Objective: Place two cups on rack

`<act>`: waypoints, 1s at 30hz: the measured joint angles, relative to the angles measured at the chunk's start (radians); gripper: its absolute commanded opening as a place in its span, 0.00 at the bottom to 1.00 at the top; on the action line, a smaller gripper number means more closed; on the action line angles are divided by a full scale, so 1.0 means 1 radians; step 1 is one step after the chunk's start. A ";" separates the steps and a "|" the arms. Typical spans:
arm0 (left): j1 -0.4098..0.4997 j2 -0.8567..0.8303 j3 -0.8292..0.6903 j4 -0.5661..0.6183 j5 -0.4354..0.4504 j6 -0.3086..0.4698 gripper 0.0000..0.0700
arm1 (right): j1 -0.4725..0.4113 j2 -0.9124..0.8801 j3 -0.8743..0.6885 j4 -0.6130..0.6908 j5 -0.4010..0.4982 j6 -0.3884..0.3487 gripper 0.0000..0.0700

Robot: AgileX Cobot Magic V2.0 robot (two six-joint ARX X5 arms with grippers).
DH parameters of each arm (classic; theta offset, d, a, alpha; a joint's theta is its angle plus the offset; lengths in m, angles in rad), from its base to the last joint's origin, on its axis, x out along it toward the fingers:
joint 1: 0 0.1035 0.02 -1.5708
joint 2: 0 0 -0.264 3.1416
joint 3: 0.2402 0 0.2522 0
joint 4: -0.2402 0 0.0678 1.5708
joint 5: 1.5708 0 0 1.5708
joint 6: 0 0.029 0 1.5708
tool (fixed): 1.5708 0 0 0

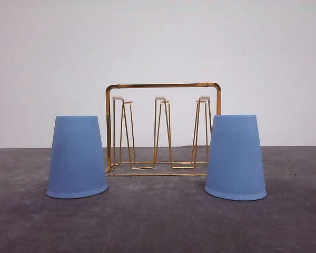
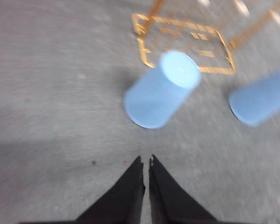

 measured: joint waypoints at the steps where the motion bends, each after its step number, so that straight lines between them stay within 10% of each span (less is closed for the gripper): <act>1: -0.035 0.011 0.000 0.012 -0.014 0.018 0.00 | 0.022 0.000 0.000 0.000 0.001 -0.011 0.00; 7: -0.243 0.060 0.000 0.025 -0.099 0.167 0.00 | 0.125 0.000 0.000 0.000 0.000 -0.060 0.02; 9: -0.277 0.071 0.000 0.029 -0.106 0.213 0.05 | 0.139 0.000 0.000 -0.001 0.000 -0.080 0.19; 12: -0.295 0.072 0.000 0.061 -0.111 0.257 0.59 | 0.145 0.000 0.000 -0.001 0.000 -0.107 0.58; 14: -0.296 0.069 0.000 0.095 -0.111 0.268 0.88 | 0.145 0.000 0.000 -0.001 0.000 -0.113 0.65; 30: -0.296 0.320 0.001 0.392 -0.096 0.204 0.80 | 0.145 0.000 0.000 0.002 0.000 -0.123 0.65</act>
